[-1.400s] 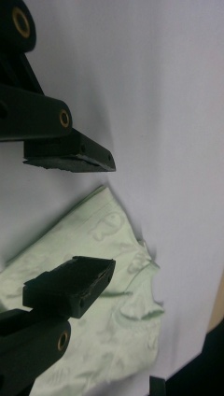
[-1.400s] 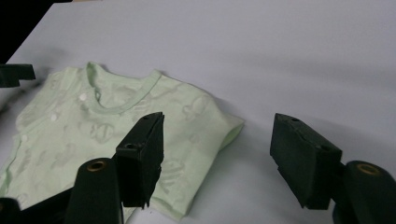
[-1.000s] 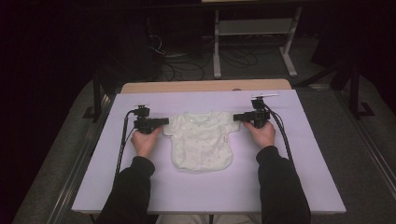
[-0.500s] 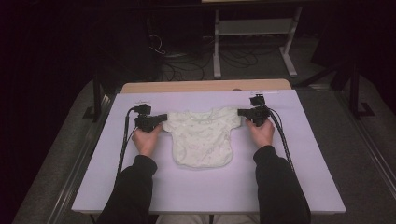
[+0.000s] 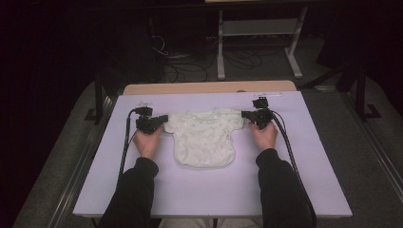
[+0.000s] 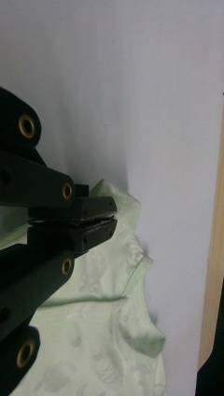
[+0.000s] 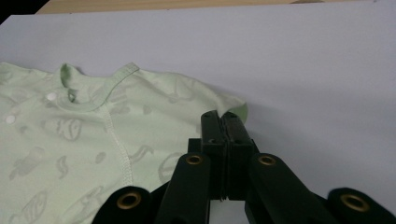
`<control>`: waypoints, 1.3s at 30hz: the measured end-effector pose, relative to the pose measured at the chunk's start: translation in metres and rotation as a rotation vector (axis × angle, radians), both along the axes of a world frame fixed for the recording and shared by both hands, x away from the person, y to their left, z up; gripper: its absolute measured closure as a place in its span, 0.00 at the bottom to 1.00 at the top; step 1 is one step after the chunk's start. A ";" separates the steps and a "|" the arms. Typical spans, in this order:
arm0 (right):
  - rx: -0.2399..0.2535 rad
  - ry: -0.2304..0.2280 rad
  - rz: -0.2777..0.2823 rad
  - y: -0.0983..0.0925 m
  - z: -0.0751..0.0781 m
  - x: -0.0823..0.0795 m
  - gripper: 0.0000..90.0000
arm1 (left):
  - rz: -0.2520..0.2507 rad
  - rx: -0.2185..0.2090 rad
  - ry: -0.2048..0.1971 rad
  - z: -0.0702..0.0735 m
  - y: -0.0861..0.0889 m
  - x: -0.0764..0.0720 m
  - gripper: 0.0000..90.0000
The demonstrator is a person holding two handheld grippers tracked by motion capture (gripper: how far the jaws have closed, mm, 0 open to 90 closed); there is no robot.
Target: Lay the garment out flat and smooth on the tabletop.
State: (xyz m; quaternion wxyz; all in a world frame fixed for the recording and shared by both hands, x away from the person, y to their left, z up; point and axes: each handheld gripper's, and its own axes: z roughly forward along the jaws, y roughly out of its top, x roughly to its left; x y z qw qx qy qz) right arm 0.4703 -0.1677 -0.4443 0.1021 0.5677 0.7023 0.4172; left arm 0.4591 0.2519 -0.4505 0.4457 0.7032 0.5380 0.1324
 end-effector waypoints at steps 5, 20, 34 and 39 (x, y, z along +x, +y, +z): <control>-0.003 -0.006 -0.007 -0.001 0.001 0.000 0.98 | -0.001 0.004 0.021 -0.001 0.002 0.001 0.96; -0.024 -0.005 -0.021 -0.006 0.003 0.001 0.89 | -0.005 0.022 0.009 -0.001 0.002 0.002 0.95; -0.077 -0.027 -0.008 -0.022 0.020 -0.005 0.40 | -0.008 0.005 -0.053 0.023 0.022 -0.007 0.46; -0.072 -0.043 0.019 -0.026 0.029 -0.010 0.21 | -0.064 -0.024 -0.048 0.026 0.028 -0.010 0.29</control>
